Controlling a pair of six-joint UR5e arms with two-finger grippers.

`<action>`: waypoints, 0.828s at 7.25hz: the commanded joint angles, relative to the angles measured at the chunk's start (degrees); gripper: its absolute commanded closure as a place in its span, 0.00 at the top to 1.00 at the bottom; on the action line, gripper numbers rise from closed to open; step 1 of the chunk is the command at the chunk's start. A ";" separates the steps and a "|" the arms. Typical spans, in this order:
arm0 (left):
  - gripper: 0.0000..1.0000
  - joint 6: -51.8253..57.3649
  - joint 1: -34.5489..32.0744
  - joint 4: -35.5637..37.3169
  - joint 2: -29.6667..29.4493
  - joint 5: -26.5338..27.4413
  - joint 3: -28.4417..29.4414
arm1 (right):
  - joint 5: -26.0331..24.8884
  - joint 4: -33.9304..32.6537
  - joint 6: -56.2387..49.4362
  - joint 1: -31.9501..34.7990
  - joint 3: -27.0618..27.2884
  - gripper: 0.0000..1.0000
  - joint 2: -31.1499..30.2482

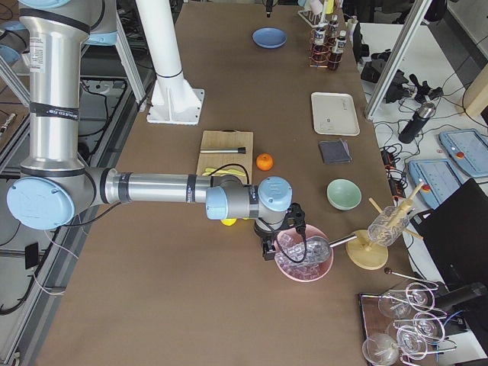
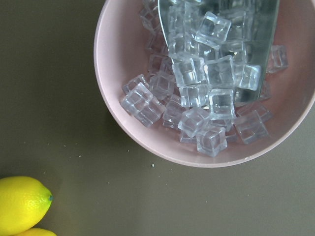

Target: Pick orange to plate

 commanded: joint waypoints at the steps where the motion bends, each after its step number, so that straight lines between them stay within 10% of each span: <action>1: 0.93 -4.89 3.78 -4.16 -1.68 3.05 2.31 | 0.23 0.00 0.00 -0.02 0.03 1.00 -0.03; 6: 0.88 -10.86 7.38 -6.88 -1.68 2.53 2.05 | 0.23 0.00 0.17 -0.37 0.38 1.00 -0.12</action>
